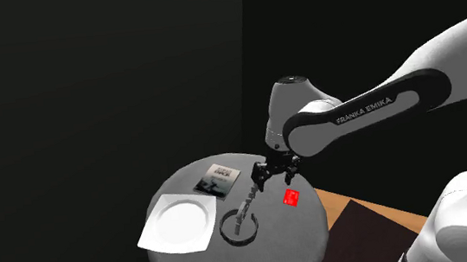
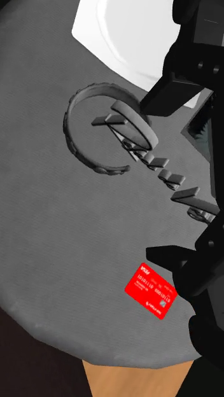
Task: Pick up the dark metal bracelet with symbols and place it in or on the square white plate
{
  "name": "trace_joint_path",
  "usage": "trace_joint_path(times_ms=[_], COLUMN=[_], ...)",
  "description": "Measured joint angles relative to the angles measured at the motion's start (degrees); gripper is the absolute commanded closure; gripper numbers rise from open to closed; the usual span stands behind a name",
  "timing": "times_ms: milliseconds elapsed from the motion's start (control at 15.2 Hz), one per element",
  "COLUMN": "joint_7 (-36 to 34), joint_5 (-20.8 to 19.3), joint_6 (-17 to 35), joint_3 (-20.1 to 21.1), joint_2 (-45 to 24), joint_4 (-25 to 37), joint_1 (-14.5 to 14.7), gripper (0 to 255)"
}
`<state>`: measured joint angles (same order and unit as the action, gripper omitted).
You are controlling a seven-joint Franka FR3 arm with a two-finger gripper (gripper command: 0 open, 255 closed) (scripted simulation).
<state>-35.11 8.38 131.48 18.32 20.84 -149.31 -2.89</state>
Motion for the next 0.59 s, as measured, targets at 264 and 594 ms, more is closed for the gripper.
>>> trace_joint_path(times_ms=[264, 594], joint_7=[-8.2, -21.5], joint_5=[-2.6, -10.4], joint_6=[7.1, 14.5], joint_3=[3.3, 5.6], joint_2=[-9.2, -22.5], joint_4=[0.6, 3.9], joint_1=[-1.8, -3.3], gripper=[0, 0])
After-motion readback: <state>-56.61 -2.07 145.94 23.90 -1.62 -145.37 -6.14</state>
